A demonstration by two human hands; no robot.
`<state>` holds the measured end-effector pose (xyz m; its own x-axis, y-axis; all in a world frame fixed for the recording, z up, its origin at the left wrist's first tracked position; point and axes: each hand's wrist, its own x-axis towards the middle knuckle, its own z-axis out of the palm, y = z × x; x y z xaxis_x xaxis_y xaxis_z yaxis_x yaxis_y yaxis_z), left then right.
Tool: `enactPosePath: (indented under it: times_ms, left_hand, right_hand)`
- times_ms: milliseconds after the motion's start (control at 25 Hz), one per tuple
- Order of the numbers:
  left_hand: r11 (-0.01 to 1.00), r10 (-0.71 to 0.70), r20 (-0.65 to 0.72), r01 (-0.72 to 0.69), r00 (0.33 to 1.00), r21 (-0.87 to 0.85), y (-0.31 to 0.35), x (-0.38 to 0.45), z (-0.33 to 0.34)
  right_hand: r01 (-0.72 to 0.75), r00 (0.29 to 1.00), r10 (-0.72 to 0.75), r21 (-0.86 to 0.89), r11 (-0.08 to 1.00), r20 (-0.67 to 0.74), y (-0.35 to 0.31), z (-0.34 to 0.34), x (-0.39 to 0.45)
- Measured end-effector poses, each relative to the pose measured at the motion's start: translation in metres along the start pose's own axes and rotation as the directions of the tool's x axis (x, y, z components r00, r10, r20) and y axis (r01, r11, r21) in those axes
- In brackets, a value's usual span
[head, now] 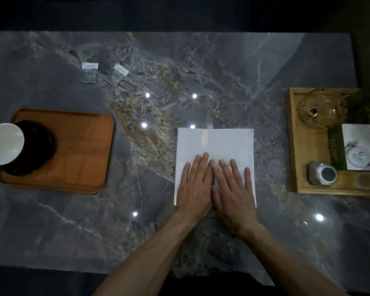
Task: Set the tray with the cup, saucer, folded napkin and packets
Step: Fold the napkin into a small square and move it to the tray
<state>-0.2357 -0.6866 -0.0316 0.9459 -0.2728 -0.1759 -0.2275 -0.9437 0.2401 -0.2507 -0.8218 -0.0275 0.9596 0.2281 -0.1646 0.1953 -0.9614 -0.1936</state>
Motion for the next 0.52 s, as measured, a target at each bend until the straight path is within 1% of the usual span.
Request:
enactPosePath:
  times_ms: [120, 360, 400, 520]
  left_hand:
    - [1.0, -0.001, 0.008, 0.001, 1.0, 0.002, -0.006, 0.001, 0.005]
    - [0.999, 0.006, 0.029, -0.007, 1.0, 0.039, -0.037, 0.0, 0.003]
    - [0.999, -0.014, 0.03, 0.013, 0.999, 0.045, -0.042, -0.001, 0.002]
    - [0.986, -0.142, 0.015, 0.14, 0.99, 0.085, -0.052, -0.002, -0.002]
  right_hand:
    - [-0.009, 0.999, 0.01, -0.043, 0.999, 0.039, 0.013, 0.012, 0.0]
    - [-0.025, 0.999, 0.026, -0.024, 0.999, 0.018, 0.014, 0.014, 0.001]
    - [-0.025, 1.0, 0.026, -0.024, 0.999, 0.016, 0.014, 0.014, 0.001]
    - [-0.025, 0.999, 0.025, -0.016, 1.0, 0.026, 0.015, 0.014, 0.001]
